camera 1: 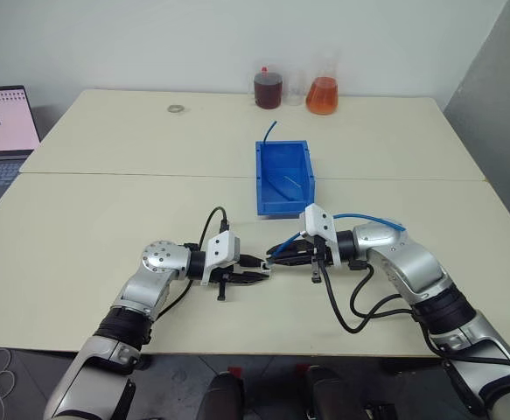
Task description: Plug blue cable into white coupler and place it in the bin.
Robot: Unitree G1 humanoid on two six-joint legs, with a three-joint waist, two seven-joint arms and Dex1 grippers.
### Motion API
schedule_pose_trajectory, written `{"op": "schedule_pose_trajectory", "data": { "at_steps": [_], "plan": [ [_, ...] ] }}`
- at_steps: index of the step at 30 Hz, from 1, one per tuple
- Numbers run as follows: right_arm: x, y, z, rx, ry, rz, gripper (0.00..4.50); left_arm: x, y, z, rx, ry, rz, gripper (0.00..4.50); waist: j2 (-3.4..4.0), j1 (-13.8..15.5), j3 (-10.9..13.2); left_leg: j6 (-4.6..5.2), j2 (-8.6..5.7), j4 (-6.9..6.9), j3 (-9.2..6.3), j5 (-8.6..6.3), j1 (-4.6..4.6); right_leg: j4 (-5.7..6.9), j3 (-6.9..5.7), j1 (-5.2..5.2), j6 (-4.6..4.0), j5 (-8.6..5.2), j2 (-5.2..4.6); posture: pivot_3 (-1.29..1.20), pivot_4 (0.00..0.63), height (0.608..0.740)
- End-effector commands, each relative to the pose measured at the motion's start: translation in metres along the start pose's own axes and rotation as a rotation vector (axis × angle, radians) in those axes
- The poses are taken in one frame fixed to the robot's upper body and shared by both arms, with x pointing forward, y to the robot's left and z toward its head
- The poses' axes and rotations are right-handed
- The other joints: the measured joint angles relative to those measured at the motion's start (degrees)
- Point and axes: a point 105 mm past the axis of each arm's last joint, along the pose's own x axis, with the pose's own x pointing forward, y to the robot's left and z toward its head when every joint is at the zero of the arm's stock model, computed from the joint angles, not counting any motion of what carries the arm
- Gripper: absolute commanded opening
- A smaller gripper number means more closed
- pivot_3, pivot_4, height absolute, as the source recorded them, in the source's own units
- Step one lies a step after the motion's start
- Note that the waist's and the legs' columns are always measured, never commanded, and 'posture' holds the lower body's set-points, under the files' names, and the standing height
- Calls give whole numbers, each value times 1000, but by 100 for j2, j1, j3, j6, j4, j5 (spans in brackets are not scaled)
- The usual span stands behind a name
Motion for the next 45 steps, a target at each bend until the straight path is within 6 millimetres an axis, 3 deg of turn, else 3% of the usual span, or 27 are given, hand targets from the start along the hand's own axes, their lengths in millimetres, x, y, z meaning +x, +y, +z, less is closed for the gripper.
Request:
{"op": "schedule_pose_trajectory", "data": {
  "at_steps": [1,12,36,45],
  "plan": [
    [4,-1,10,-58,-10,28,90,-3,1,4,21,6,5,762,0,0,0,0,0,0,0,0,0,1,0,0,0,0,0,0,150,740],
    [7,3,-2,-118,63,93,90,-5,-4,5,8,7,13,762,0,-5,0,0,0,-1,0,0,4,4,1,0,0,0,0,0,150,740],
    [4,-11,-2,-142,104,98,90,-5,-5,7,3,6,22,762,0,-13,0,0,1,3,0,0,16,39,1,-1,-9,-5,1,0,150,740],
    [24,-7,-9,-127,115,122,90,-4,-2,8,6,3,33,762,1,-20,-1,0,1,3,1,0,21,45,3,0,-10,-6,2,0,150,740]
  ]
}}
